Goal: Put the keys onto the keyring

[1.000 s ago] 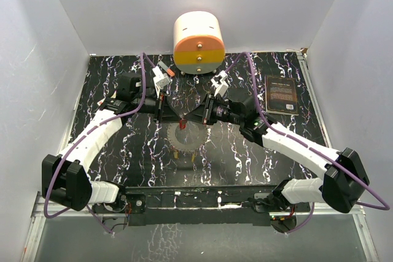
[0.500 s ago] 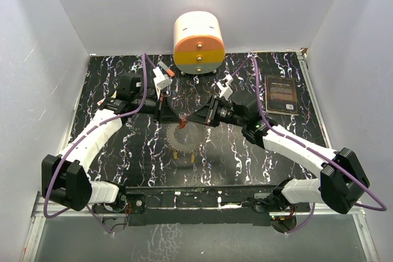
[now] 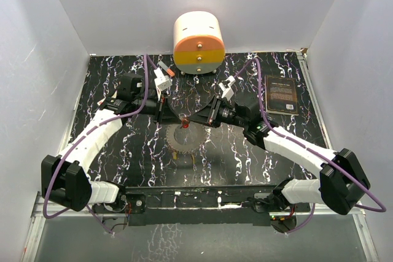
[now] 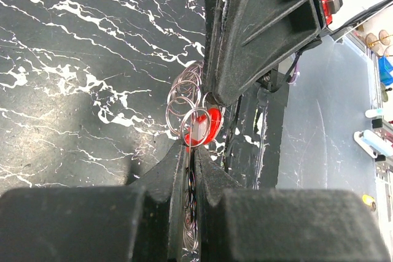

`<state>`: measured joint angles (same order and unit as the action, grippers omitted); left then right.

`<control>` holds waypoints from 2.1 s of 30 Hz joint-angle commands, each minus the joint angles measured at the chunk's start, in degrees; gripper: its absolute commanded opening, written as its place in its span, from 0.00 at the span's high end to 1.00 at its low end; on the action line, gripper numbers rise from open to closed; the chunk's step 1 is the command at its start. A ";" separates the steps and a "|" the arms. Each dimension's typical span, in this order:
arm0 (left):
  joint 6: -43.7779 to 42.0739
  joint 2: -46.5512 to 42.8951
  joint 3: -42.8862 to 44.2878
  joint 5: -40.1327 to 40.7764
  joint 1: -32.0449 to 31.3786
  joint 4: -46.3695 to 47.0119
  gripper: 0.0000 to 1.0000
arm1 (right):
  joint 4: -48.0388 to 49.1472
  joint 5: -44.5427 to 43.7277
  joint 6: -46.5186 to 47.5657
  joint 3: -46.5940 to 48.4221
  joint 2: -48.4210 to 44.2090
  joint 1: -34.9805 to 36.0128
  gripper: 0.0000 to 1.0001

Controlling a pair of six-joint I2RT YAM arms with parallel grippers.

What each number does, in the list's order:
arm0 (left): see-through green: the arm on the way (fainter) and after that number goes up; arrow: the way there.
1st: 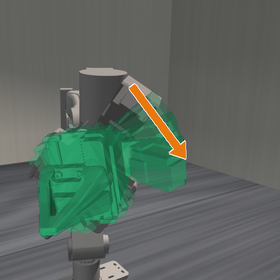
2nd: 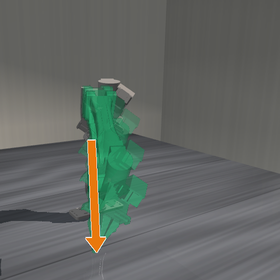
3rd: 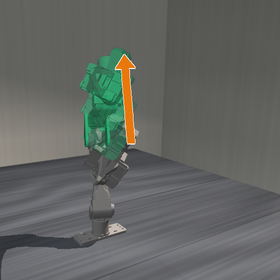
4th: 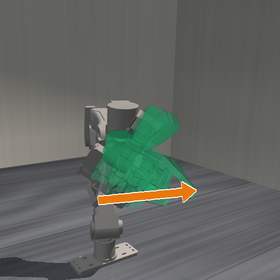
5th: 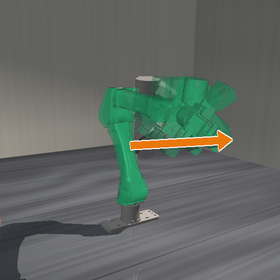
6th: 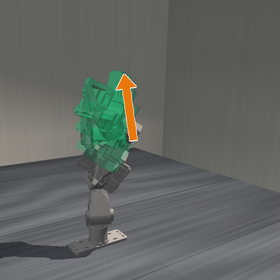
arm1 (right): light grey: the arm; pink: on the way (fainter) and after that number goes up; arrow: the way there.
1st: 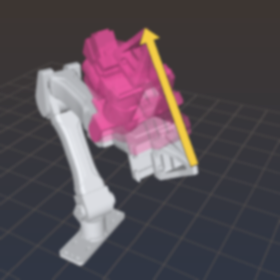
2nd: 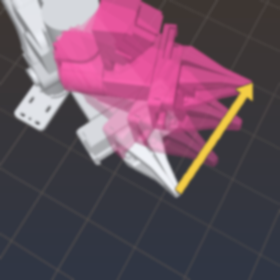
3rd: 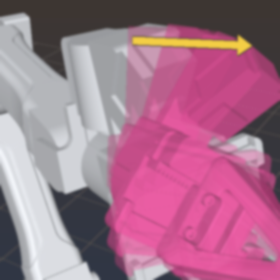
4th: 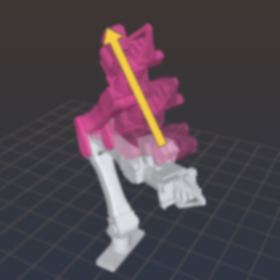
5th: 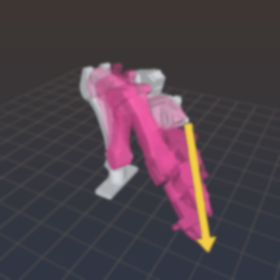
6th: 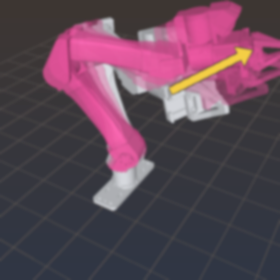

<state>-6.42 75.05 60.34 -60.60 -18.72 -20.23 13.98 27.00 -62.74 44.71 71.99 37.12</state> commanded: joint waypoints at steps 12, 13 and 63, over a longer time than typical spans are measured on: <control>-7.21 -3.42 1.36 2.60 -0.93 -3.66 1.00 | 9.69 1.18 -8.16 -2.70 -2.24 -1.40 0.92; -7.45 -3.41 1.43 2.94 -1.07 -3.75 1.00 | 11.13 1.54 -9.44 -3.55 -2.02 -1.42 0.92; 0.94 -0.10 2.77 10.31 -2.99 -2.02 1.00 | -5.34 -53.50 62.32 9.68 -13.11 23.16 0.09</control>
<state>-6.35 75.77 61.54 -48.69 -21.52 -23.57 -3.29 -21.87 -3.09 51.72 62.72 60.97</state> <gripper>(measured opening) 0.041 0.877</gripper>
